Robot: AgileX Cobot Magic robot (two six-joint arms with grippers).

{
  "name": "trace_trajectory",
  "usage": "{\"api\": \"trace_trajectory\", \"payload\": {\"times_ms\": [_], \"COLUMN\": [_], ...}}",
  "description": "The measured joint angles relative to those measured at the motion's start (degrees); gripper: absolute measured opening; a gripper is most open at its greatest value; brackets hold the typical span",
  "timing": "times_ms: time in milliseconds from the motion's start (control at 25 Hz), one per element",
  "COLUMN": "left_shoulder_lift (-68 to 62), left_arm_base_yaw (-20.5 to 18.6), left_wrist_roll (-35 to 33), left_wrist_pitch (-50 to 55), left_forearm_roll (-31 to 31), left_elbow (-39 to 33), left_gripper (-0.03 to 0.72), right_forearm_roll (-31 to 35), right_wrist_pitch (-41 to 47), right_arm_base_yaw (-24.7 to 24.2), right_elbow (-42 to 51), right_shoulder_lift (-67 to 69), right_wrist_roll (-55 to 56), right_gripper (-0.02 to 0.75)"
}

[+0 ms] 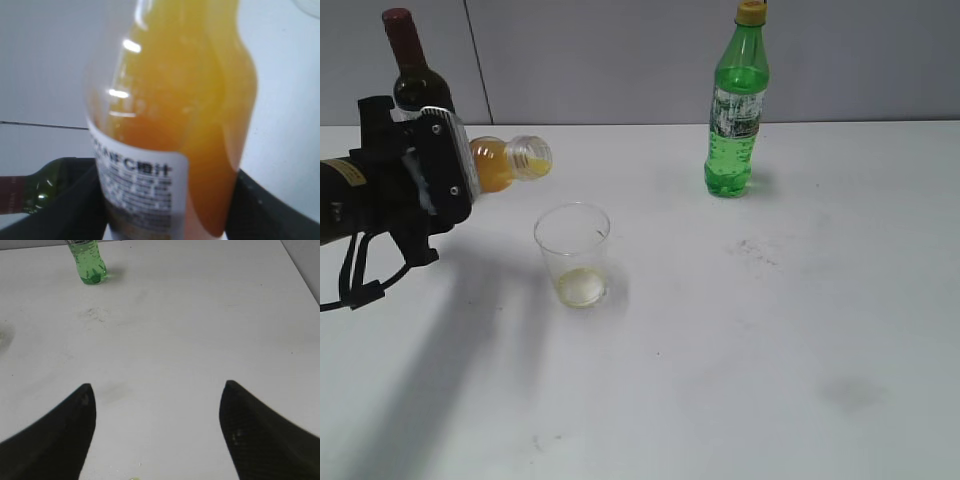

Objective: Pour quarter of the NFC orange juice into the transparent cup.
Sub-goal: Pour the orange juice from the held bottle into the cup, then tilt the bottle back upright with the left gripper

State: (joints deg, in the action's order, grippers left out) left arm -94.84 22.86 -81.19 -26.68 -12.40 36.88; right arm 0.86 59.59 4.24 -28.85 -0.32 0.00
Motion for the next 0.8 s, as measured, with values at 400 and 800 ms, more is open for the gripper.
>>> {"api": "trace_trajectory", "payload": {"times_ms": [400, 800], "left_shoulder_lift": [-0.1, -2.3], "left_arm_base_yaw": [0.0, 0.0], "left_wrist_roll": [-3.0, -4.6], "left_wrist_pitch": [0.1, -2.4], "left_forearm_roll": [0.6, 0.5], "left_elbow": [0.0, -0.1], "left_gripper": [0.48, 0.48], "right_forearm_roll": [0.0, 0.0], "right_wrist_pitch": [0.0, 0.0], "right_arm_base_yaw": [0.0, 0.0], "right_elbow": [0.0, 0.0], "right_shoulder_lift": [0.0, 0.0], "right_wrist_roll": [0.0, 0.0], "right_gripper": [0.59, 0.59]}}
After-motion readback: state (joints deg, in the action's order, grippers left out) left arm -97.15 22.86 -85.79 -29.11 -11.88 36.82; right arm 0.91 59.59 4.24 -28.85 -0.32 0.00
